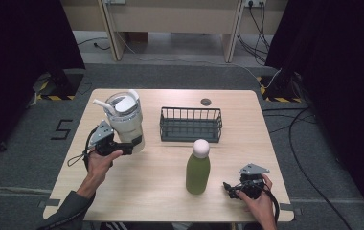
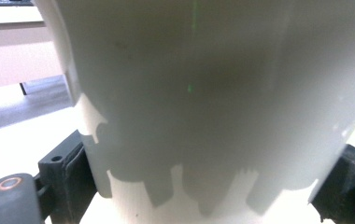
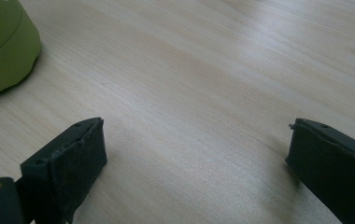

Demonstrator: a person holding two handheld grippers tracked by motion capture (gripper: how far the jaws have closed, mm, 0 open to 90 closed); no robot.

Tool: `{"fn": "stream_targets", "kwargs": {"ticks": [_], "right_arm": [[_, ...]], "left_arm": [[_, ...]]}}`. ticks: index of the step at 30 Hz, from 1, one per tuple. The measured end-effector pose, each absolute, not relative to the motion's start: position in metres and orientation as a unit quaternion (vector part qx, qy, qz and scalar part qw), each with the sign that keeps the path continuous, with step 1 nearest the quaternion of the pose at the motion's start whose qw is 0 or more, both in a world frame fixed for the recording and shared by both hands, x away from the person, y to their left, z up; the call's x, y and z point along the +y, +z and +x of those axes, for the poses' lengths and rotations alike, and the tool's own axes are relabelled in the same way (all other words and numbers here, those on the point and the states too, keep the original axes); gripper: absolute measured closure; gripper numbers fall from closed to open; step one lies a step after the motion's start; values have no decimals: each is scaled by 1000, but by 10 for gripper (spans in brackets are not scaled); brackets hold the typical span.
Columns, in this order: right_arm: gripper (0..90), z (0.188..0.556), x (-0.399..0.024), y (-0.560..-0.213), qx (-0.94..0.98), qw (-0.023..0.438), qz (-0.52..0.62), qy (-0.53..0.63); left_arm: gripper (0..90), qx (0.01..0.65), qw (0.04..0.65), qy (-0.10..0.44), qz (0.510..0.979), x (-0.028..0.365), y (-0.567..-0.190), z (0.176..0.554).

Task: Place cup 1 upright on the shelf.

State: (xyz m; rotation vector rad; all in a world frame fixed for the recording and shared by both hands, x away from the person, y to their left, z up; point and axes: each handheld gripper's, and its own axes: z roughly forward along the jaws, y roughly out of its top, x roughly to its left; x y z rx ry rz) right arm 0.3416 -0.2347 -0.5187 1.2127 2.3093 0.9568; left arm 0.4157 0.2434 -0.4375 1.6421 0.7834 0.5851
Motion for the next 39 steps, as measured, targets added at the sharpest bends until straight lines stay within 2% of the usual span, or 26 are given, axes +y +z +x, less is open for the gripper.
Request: {"fn": "stream_targets", "kwargs": {"ticks": [24, 26, 32, 33, 37, 39], "right_arm": [[49, 342, -235, -518, 818, 180, 429, 338], [48, 342, -235, -519, 819, 180, 427, 338], [48, 342, -235, -519, 819, 180, 427, 338], [48, 342, -235, -519, 819, 180, 427, 338], [47, 342, -235, -519, 819, 180, 427, 338], [48, 342, -235, -518, 819, 179, 427, 338]], "left_arm": [[106, 309, 585, 224, 716, 204, -411, 445], [106, 293, 576, 241, 724, 201, -406, 451], [106, 286, 581, 237, 724, 189, -400, 459], [106, 300, 587, 219, 719, 185, -400, 458], [106, 275, 581, 237, 728, 178, -395, 467], [107, 290, 588, 216, 724, 171, -395, 466]]}}
